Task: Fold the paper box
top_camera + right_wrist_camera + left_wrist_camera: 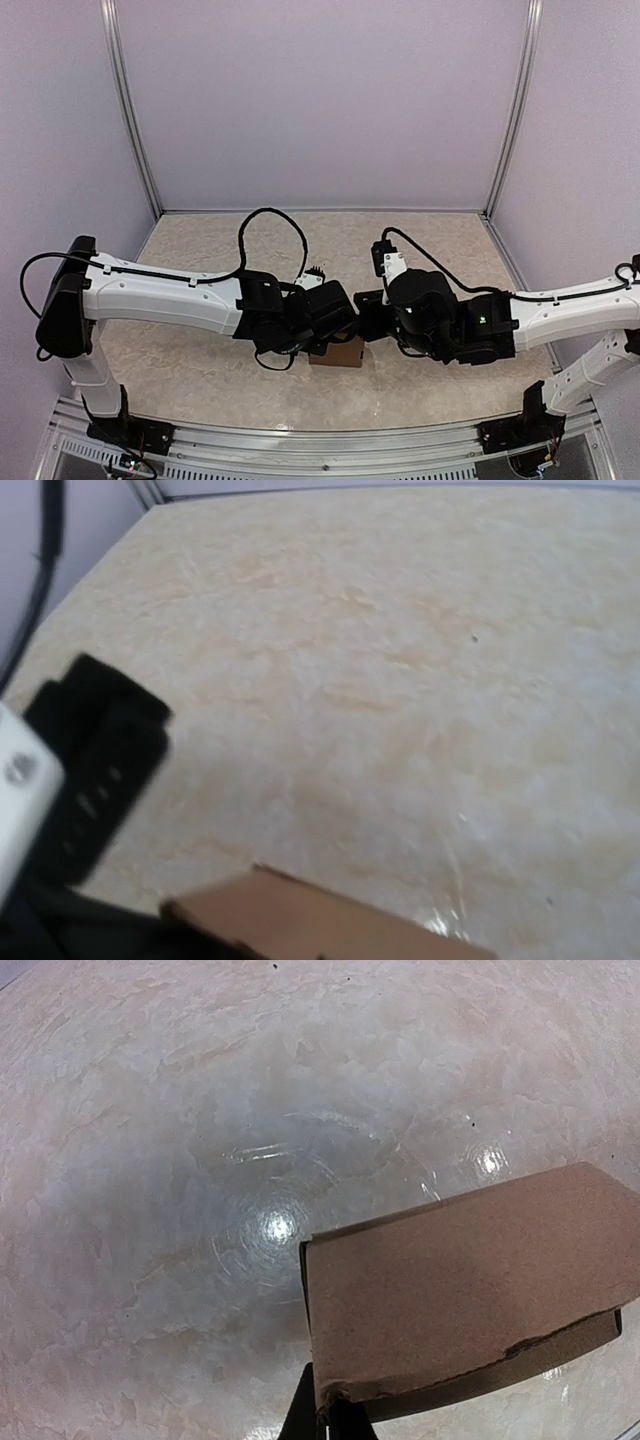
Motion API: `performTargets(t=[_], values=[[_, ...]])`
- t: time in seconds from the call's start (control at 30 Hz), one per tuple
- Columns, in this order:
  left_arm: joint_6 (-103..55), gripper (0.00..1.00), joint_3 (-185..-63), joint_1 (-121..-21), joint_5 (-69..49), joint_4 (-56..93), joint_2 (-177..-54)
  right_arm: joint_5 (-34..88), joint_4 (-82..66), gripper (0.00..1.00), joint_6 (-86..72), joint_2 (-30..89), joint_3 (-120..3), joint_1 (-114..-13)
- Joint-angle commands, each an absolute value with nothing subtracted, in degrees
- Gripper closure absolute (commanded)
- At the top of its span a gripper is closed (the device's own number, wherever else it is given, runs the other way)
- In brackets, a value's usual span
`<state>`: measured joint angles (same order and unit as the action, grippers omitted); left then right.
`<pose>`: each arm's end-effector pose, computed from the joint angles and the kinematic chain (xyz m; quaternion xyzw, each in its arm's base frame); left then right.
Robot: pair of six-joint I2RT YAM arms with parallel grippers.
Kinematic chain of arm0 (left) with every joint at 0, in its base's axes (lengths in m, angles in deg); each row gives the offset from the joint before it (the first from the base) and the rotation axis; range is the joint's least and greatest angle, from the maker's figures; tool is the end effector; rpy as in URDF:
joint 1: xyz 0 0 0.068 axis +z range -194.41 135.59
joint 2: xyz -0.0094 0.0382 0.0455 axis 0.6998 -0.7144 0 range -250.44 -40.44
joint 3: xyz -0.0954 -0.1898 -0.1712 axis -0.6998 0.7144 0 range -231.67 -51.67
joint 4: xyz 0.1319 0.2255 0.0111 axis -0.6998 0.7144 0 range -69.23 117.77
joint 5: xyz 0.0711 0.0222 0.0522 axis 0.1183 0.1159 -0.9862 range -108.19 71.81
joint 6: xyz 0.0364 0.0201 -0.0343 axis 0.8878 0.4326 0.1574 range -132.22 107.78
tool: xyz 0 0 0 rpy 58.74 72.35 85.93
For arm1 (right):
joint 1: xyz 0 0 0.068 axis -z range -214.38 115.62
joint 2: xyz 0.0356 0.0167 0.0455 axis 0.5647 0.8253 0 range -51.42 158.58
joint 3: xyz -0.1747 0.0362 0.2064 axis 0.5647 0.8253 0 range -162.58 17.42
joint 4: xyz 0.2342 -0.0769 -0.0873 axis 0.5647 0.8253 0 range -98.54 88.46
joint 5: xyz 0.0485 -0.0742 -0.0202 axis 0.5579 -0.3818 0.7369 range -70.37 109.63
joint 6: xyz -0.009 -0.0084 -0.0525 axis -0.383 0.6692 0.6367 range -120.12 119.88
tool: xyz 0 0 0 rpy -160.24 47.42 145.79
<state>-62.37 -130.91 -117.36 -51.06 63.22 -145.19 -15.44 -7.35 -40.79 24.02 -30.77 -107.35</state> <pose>0.1279 -0.3512 0.2210 0.1331 0.9336 -0.0289 0.3315 0.1044 0.2709 0.2611 -0.0798 0.8298 0.2667 0.4837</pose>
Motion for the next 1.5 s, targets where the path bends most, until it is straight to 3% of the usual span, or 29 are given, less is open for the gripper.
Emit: performTargets(t=[0.0,0.33,0.83,1.33,1.47], values=[[-62.64,1.0,-131.11,-117.1,-47.81,65.97,-147.91,-13.43,-10.65,1.0,-36.7,29.16,-34.25,-105.97],[-62.27,1.0,-131.13,-117.1,-47.43,65.78,-147.98,-10.91,-17.45,1.0,-37.81,36.08,-31.49,-104.75],[-59.66,0.76,-126.78,-116.95,-46.83,60.93,-143.09,-13.94,-20.34,1.0,-40.89,40.42,-27.1,-106.11],[-52.45,0.37,-115.23,-116.38,-35.84,48.27,-130.9,-14.03,-21.68,1.0,-42.99,43.73,-25.12,-106.21],[-49.31,0.31,-112.38,-115.32,-31.14,45.26,-126.68,-13.9,-21.89,1.0,-43.03,44.14,-25.1,-106.19]])
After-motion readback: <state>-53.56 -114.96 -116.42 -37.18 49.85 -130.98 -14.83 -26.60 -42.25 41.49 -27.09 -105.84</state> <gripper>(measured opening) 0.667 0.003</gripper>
